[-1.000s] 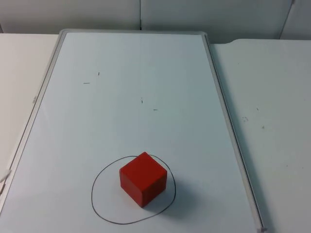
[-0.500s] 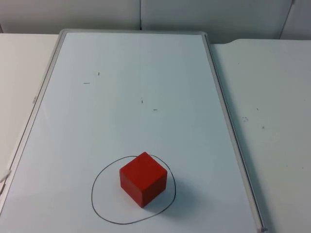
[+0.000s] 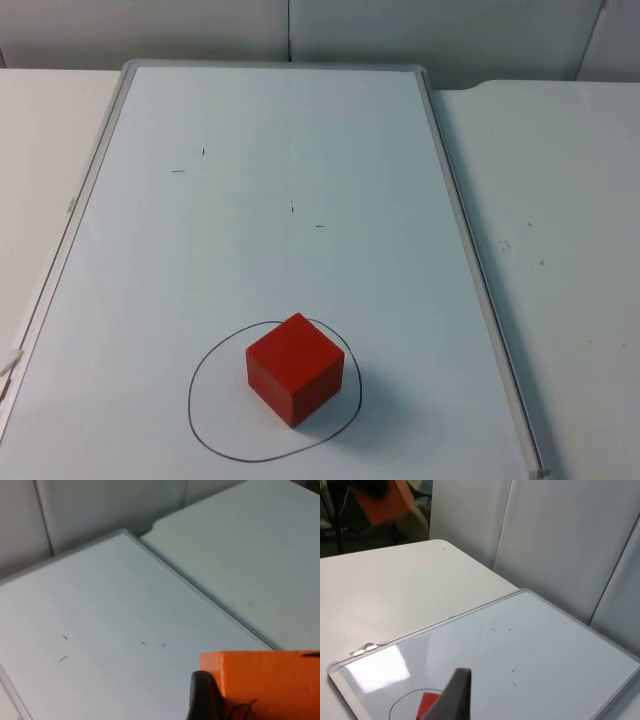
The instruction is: Pick up one cube with the left hand and another cube with the right hand. First place the cube in the right hand at the target position, then stack the cube in the left hand on top.
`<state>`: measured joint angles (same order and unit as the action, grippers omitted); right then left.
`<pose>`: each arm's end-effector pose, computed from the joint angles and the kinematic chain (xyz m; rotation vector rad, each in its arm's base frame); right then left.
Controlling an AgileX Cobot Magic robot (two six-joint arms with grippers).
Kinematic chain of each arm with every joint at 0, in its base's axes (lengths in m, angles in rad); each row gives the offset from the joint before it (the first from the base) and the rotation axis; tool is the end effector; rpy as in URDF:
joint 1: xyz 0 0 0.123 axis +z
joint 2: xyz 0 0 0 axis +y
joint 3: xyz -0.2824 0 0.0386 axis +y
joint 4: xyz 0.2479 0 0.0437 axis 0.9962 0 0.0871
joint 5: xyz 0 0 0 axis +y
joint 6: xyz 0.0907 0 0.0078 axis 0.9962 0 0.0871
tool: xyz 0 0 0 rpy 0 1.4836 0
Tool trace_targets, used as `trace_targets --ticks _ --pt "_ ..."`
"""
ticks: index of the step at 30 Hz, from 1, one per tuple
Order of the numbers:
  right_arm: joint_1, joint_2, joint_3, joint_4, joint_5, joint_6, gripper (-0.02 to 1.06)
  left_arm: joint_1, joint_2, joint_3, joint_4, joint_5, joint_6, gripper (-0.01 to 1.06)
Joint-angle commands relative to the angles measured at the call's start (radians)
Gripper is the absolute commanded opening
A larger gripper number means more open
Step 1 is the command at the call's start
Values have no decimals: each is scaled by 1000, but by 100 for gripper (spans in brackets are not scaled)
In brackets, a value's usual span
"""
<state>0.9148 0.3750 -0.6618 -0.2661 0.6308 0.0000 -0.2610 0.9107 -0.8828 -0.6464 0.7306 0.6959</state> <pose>0.0503 0.0422 0.3529 -0.8808 1.5949 0.3549 0.1614 -0.0810 0.3620 0.7018 1.9977 -0.4857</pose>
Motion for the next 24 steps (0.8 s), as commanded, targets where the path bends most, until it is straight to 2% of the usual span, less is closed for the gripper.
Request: trace_targets --ticks 1,4,7,8,11,15,21,23,24 --pt "3 -2 4 -7 -18 0 96 -43 89 -11 -50 -30 39 0" --pt "3 -2 4 -7 -18 0 96 -109 172 -11 -50 -66 37 0" --pt "3 -2 4 -7 -18 0 96 -246 303 -11 -43 -166 20 0" --pt "3 -2 4 -7 -18 0 96 -246 303 -11 -43 -166 20 0" --pt "3 -2 4 -7 -18 0 96 -323 417 -11 1 -240 -47 0" --pt "3 -2 4 -7 -18 0 96 -352 544 -11 13 -278 -71 0" --pt "3 -2 4 -7 -16 0 96 -360 649 -11 13 -283 -79 0" --pt "3 -2 4 -7 -16 0 96 -392 680 -11 13 -305 -79 0" --pt "3 -2 4 -7 -16 0 96 -421 697 -11 16 -344 -79 0"
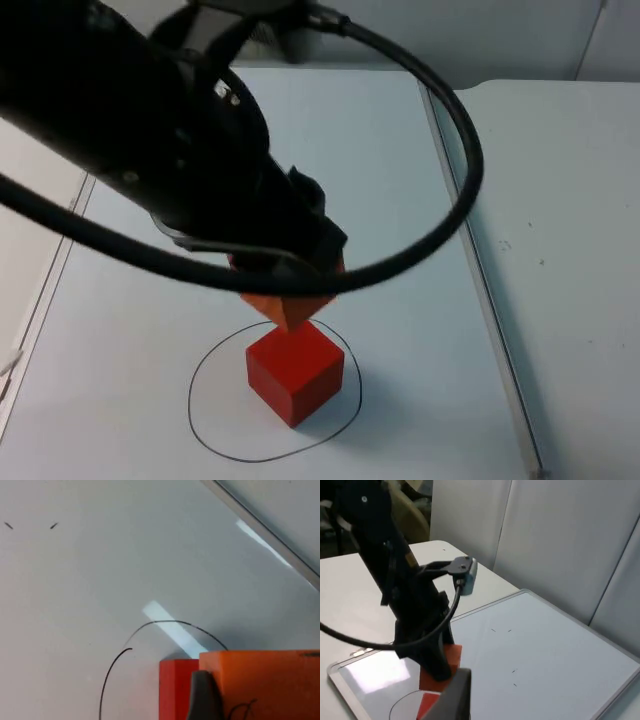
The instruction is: Pick up one cube with the left hand and another cube with the right hand. First place the cube in the right hand at the target position, then stack the cube in the left hand on top.
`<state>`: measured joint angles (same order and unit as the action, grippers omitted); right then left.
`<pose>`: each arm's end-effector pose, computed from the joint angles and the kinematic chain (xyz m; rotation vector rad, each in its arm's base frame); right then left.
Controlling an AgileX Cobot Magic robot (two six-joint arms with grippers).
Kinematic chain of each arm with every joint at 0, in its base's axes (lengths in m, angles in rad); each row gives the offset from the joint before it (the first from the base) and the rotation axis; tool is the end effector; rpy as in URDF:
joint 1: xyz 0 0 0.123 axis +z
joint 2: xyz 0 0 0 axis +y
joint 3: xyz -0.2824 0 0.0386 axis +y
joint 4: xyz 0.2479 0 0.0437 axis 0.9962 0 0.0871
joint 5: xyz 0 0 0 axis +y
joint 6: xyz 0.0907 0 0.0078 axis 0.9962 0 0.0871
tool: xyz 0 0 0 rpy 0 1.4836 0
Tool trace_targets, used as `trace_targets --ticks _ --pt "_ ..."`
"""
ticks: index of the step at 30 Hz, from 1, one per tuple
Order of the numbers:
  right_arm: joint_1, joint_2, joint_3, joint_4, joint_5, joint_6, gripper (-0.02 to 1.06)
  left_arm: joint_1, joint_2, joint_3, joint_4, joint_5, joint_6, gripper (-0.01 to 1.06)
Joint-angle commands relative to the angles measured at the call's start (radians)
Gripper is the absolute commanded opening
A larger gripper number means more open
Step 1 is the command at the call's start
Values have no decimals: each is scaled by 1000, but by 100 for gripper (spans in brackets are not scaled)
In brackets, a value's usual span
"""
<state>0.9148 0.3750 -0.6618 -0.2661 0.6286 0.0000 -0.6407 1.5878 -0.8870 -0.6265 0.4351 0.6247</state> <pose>0.0503 0.0422 0.3531 -0.8801 1.5929 0.3557 0.2355 -0.2037 0.2053 0.9636 2.4063 -0.5451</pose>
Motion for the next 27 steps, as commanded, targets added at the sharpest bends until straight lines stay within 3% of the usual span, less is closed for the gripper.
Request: trace_targets --ticks 1,16,19,27 --pt "3 -2 4 -7 -14 0 96 -59 30 -7 -4 -74 -8 0" --pt "3 -2 4 1 -5 0 96 -84 71 68 14 -160 -83 0" --pt "3 -2 4 1 -5 0 96 -80 70 86 16 -226 -83 0" --pt "3 -2 4 1 -5 0 96 -78 84 86 18 -236 -83 0"
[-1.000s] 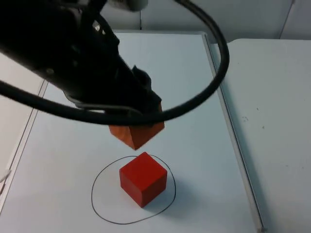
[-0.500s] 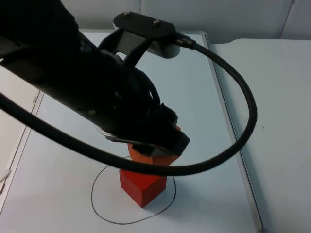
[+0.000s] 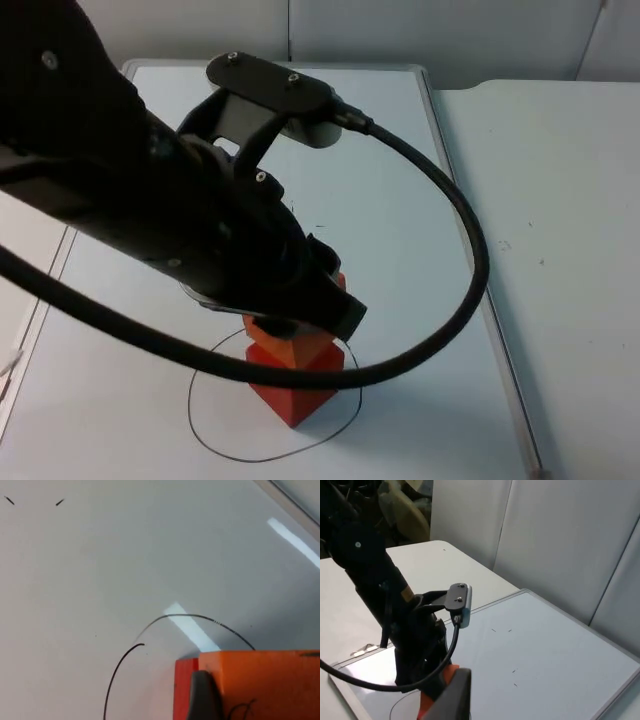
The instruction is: Pick up one cube with the left hand and another cube with the right hand. First place the cube in the right hand at the target position, then stack the cube in the left hand on top.
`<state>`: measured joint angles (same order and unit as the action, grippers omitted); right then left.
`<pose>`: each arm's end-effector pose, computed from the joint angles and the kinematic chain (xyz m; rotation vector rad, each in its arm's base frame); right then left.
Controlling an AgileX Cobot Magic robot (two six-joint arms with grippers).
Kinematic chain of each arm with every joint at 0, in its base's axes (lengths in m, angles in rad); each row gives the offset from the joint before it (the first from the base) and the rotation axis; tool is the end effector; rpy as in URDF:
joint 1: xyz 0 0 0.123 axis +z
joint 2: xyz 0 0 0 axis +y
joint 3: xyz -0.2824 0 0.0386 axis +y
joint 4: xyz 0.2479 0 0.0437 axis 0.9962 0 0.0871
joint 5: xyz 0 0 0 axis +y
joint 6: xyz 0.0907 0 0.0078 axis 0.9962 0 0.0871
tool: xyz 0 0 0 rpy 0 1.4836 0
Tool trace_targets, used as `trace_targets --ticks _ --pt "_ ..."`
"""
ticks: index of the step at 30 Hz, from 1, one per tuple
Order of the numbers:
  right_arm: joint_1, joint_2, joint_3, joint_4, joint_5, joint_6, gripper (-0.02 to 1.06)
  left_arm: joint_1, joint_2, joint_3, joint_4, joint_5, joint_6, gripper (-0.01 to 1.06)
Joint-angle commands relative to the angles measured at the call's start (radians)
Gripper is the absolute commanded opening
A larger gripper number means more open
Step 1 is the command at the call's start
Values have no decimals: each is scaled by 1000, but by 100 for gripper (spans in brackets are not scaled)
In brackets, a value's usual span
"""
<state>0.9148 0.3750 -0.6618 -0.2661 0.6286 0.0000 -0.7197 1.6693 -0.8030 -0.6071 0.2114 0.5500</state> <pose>0.0503 0.0422 0.3531 -0.8801 1.5929 0.3557 0.2276 -0.2141 0.1659 0.8974 2.4155 -0.4506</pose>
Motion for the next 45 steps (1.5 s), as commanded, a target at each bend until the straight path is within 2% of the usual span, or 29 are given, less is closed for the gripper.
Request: trace_targets --ticks 1,8,20,22,23,24,25,26,29,30,32,39,43,45 --pt "3 -2 4 4 -4 0 96 1 10 2 -1 -10 -8 0" --pt "3 -2 7 6 -3 0 96 1 54 2 1 19 -10 0" --pt "3 -2 7 6 -3 0 96 1 80 2 1 24 -9 2" --pt "3 -2 7 8 -3 0 96 1 76 2 1 29 -9 13" --pt "3 -2 7 8 -1 0 96 1 61 2 1 33 -9 26" --pt "3 -2 7 8 -1 0 96 1 61 2 1 33 -9 26" --pt "3 -2 7 10 -1 0 96 1 46 2 1 33 -9 38" --pt "3 -2 7 10 -1 0 96 1 38 2 1 33 -9 46" --pt "3 -2 7 10 3 0 96 1 -31 2 4 43 -9 92" --pt "3 -2 7 10 3 0 96 1 -31 2 4 43 -9 92" --pt "3 -2 7 10 3 0 96 1 -78 2 15 47 -9 102" --pt "3 -2 7 10 3 0 96 1 -232 -5 32 55 -9 102" --pt "3 -2 7 10 3 0 96 1 -448 -89 81 185 -9 102" --pt "3 -2 7 10 3 0 96 1 -492 -113 101 213 -9 102"
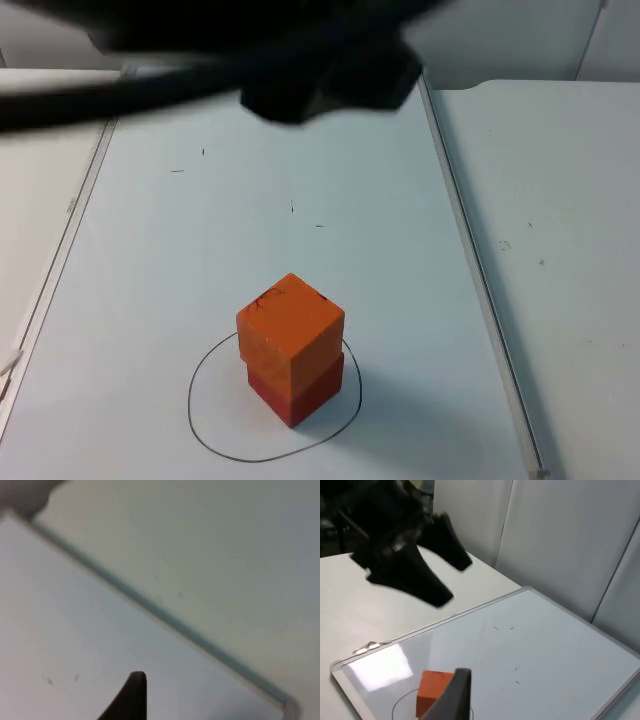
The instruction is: Pick up one cube with the left hand and another cube with the right hand. First place the cube in the right hand at the target position, then stack the cube in the left hand on top.
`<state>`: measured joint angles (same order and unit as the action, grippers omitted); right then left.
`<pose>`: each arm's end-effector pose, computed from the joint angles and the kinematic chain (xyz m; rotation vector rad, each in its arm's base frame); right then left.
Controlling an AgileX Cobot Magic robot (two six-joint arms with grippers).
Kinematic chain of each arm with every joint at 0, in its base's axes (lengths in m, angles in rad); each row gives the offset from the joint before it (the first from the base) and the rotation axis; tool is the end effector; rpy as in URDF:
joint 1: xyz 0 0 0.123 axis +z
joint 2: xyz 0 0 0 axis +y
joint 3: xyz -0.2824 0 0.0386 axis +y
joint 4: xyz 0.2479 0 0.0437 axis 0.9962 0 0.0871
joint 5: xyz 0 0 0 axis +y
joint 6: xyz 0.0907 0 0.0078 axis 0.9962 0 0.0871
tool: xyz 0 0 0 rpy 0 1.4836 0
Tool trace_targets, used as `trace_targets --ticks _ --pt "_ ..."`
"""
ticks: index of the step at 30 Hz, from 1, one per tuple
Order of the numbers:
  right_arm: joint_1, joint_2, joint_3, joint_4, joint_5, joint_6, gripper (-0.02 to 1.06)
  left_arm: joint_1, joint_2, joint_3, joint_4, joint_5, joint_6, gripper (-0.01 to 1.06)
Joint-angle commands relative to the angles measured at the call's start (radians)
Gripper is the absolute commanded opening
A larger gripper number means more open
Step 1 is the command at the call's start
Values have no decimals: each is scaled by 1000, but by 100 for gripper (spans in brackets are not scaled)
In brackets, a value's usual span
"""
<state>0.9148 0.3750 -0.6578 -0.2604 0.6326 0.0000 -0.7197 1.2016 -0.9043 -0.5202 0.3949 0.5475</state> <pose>0.0503 0.0426 0.3514 -0.8826 1.6018 0.3590 0.1838 -0.1843 0.3221 0.9339 1.9636 -0.5881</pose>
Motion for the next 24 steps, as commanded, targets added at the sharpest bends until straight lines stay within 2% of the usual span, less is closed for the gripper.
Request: trace_targets --ticks 1,2,7,9,10,11,12,13,15,21,24 --pt "3 -2 3 4 -1 0 96 1 -77 -35 42 60 -7 102" --pt "3 -2 3 4 -1 0 96 1 -154 -58 79 101 -9 102" --pt "3 -2 3 4 -1 0 96 1 -295 -65 187 173 -52 102" --pt "3 -2 3 4 -1 0 96 1 -374 -65 307 267 -146 102" --pt "3 -2 3 4 1 0 96 1 -431 -57 411 350 -248 102" --pt "3 -2 3 4 5 0 96 1 -470 -48 462 398 -302 102" --pt "3 -2 3 4 5 0 96 1 -470 -48 462 398 -302 102" --pt "3 -2 3 4 5 0 96 1 -505 -33 511 441 -351 102" --pt "3 -2 3 4 5 0 96 1 -594 10 533 492 -391 102" --pt "3 -2 3 4 5 0 96 1 -808 149 532 525 -460 102" --pt "3 -2 3 0 5 0 96 1 -936 223 556 600 -510 102"
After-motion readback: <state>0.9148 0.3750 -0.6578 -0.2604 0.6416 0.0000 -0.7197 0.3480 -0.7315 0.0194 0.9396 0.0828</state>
